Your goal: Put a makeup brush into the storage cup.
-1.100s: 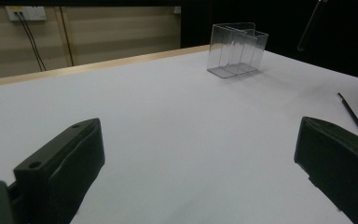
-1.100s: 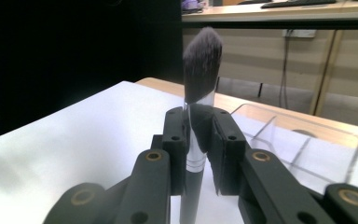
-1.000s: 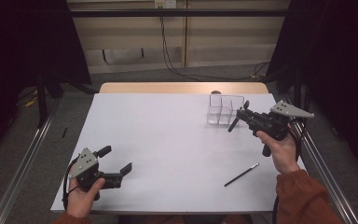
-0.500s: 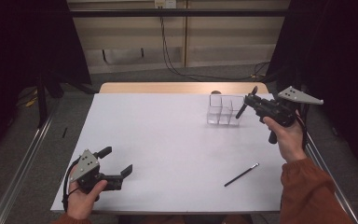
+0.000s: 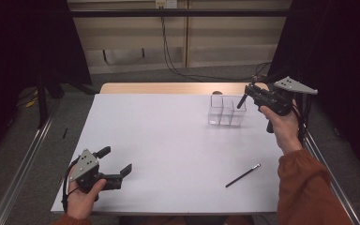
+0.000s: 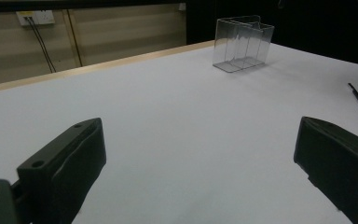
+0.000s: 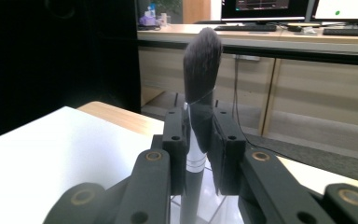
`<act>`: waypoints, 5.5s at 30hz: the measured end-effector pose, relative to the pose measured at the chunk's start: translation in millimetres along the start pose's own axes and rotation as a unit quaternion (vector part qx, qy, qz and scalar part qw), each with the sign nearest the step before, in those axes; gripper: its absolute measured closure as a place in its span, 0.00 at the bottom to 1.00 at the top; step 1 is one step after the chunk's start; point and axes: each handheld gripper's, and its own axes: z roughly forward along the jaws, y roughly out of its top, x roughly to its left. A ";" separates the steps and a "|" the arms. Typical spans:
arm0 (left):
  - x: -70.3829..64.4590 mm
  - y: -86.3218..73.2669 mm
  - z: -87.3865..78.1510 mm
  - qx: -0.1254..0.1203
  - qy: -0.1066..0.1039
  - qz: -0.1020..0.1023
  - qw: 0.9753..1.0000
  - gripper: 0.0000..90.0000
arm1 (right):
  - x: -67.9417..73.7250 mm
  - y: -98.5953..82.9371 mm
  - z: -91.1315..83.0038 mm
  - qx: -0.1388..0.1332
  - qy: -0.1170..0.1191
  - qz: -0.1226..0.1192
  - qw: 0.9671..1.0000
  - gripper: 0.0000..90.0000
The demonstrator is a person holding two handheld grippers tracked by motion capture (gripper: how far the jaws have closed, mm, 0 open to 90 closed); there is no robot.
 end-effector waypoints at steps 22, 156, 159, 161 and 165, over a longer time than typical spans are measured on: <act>-2.9 -0.2 1.5 0.005 -0.002 0.003 1.000 0.03 | -13.4 -9.7 31.7 0.027 -0.041 -0.024 0.998 0.88; 0.5 -0.1 -0.2 -0.013 0.004 -0.014 1.000 0.02 | 12.1 -91.0 -62.8 0.021 0.002 0.039 0.999 0.01; 0.7 -0.1 -0.9 -0.015 0.004 -0.014 1.000 0.02 | 16.2 -94.6 -67.6 0.022 0.006 0.035 0.999 0.02; 0.7 -0.2 -1.6 -0.016 0.006 -0.015 1.000 0.02 | 18.7 -96.7 -70.5 0.019 0.007 0.036 0.999 0.02; 0.2 -0.7 -3.2 -0.019 0.004 -0.016 1.000 0.02 | 23.4 -101.7 -76.2 0.022 0.008 0.031 0.999 0.02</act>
